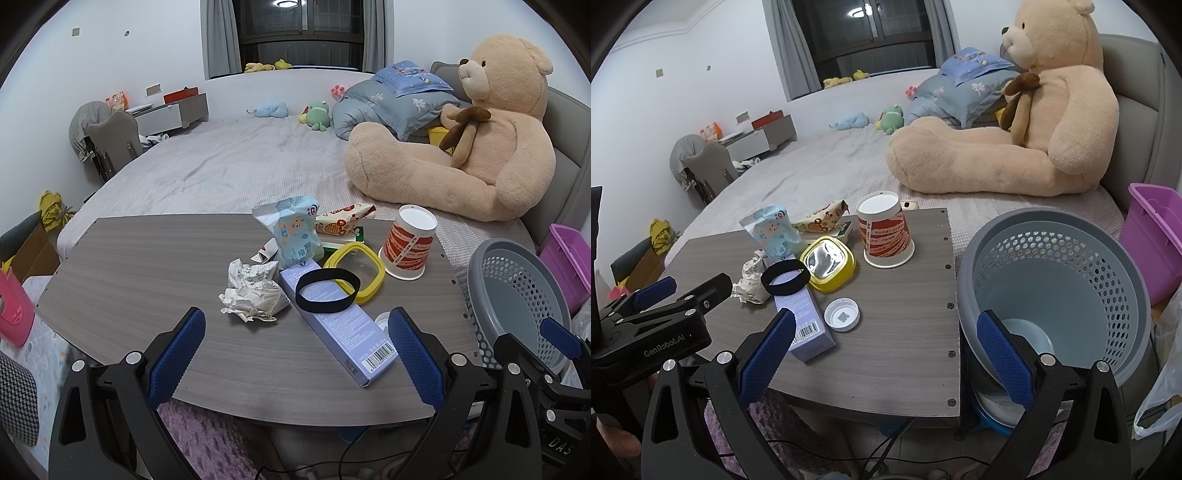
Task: Collect trash
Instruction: 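Move the right gripper to the black elastic band and grasp it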
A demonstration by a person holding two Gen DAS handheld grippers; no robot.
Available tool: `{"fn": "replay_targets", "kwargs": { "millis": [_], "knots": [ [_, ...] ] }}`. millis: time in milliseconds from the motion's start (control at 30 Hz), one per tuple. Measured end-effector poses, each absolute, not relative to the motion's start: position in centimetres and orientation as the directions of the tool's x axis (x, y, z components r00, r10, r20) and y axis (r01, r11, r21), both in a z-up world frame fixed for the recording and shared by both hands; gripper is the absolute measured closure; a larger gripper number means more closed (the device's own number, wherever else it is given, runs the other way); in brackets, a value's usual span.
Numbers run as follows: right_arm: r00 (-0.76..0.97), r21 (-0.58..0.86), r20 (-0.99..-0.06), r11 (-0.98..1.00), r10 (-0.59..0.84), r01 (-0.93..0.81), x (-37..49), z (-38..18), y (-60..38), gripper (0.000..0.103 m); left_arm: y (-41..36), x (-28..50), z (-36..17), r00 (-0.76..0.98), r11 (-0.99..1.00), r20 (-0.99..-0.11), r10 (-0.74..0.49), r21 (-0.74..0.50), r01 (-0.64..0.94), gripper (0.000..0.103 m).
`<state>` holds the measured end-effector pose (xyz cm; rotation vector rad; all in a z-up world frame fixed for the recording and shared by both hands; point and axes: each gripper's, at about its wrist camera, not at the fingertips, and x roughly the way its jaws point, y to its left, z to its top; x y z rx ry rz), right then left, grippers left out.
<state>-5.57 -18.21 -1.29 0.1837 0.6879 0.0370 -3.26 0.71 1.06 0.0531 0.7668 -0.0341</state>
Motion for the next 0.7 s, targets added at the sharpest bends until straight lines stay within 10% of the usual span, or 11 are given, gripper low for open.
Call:
{"fn": "replay_targets", "kwargs": {
  "millis": [700],
  "knots": [
    [0.718,0.226,-0.668,0.973,0.196,-0.055,-2.6,-4.2,-17.3,0.006,6.6,-1.7,-2.0,0.68,0.996,-0.729,0.077,0.032,-0.079,0.008]
  ]
}}
